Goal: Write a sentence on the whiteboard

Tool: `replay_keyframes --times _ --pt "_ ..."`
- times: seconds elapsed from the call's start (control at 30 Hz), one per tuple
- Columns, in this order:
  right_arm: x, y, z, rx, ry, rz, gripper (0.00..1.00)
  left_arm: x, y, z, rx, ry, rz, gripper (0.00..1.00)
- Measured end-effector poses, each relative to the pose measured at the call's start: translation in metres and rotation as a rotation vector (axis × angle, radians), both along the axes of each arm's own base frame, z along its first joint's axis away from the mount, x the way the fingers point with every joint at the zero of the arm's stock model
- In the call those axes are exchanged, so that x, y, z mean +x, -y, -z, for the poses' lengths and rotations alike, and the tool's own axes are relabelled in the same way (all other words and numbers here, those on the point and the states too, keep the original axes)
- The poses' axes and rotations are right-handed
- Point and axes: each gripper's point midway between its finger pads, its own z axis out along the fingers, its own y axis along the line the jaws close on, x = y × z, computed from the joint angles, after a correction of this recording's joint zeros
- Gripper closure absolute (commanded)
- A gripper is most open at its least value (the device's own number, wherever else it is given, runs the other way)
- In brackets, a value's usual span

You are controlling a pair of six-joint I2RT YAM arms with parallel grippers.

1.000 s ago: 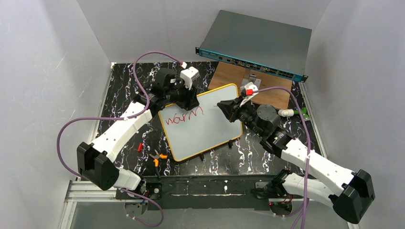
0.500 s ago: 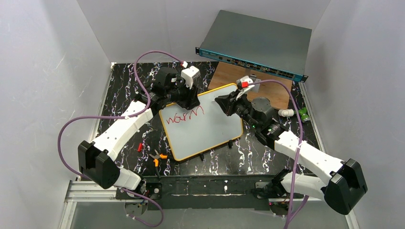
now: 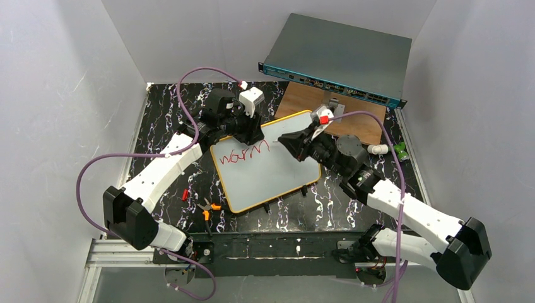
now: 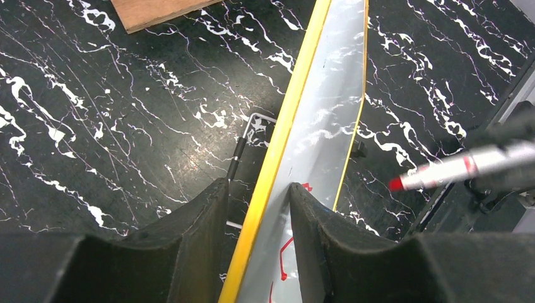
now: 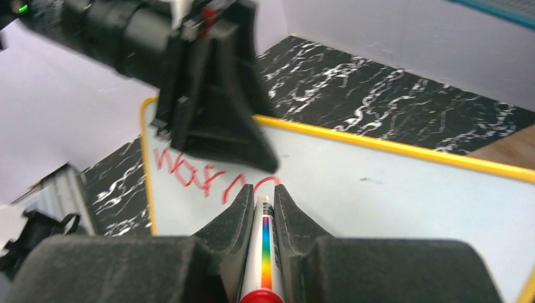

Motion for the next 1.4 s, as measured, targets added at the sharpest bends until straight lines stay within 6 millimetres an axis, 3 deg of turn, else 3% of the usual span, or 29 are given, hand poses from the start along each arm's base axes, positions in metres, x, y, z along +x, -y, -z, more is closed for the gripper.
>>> replay_keyframes --times 0.17,0.47,0.67,0.97,1.4 --pt "-0.021 -0.008 0.013 -0.013 -0.013 -0.048 0.99 0.000 0.000 0.000 -0.003 -0.003 -0.004 1.00" --pt "0.025 0.003 0.040 -0.082 -0.059 0.144 0.99 0.000 0.000 0.000 -0.004 -0.004 -0.004 1.00" --pt "0.039 0.006 0.030 -0.071 -0.049 0.182 0.99 0.001 -0.001 0.000 0.001 -0.003 -0.010 1.00" --pt "0.045 0.004 0.013 -0.035 -0.028 0.180 0.99 0.000 0.000 0.000 0.001 -0.003 -0.008 1.00" --pt "0.045 0.003 0.024 -0.044 -0.042 0.173 0.99 0.001 -0.001 0.001 0.005 -0.001 -0.015 1.00"
